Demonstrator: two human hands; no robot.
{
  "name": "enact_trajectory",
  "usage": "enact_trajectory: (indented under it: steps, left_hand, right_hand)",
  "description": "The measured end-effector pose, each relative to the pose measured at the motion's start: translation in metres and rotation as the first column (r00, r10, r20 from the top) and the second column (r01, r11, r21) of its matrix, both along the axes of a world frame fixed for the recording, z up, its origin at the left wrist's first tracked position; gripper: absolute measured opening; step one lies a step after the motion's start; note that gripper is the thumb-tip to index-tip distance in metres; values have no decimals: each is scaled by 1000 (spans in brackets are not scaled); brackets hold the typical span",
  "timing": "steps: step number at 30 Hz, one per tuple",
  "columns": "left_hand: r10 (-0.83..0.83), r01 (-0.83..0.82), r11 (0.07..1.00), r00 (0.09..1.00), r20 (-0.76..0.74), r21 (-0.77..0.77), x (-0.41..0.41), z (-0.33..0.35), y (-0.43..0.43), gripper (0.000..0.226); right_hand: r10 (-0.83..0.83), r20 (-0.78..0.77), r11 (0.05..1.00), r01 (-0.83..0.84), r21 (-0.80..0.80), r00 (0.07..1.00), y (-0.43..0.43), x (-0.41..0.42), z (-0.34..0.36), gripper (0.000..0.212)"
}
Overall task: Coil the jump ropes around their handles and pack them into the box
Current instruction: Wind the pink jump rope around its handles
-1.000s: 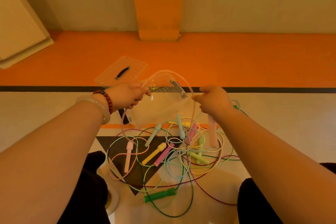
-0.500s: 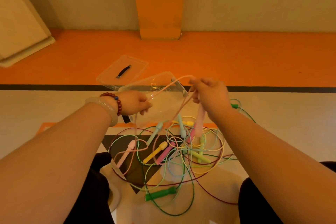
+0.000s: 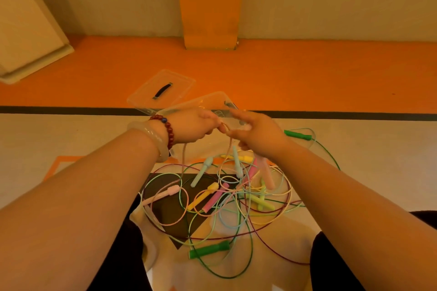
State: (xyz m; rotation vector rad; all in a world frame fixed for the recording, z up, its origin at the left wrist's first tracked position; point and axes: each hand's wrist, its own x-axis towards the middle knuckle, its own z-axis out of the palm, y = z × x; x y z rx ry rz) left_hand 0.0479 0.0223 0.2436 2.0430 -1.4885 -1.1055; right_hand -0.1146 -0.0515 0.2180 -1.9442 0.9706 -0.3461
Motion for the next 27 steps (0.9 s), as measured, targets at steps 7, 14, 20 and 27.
enact_trajectory:
  steps: [7,14,20,27]
  left_hand:
    - [15,-14,1000,999,40,-28,18,-2,6,26]
    - [142,-193,933,973,180,305,66,-33,27,27]
    - [126,-122,988,991,-35,99,22,-10,5,28]
    - [-31,31,1000,1000,-6,5,12,0,9,23]
  right_hand:
    - [-175,234,984,178,9,956,-4,-1,2,21]
    - [-592,181,806,581,112,785,-44,-27,12,20]
    - [-120,-136,991,110,-76,983,-3,-3,-1,66]
    - [-47,119,999,47,-1,992,6,4,8,17]
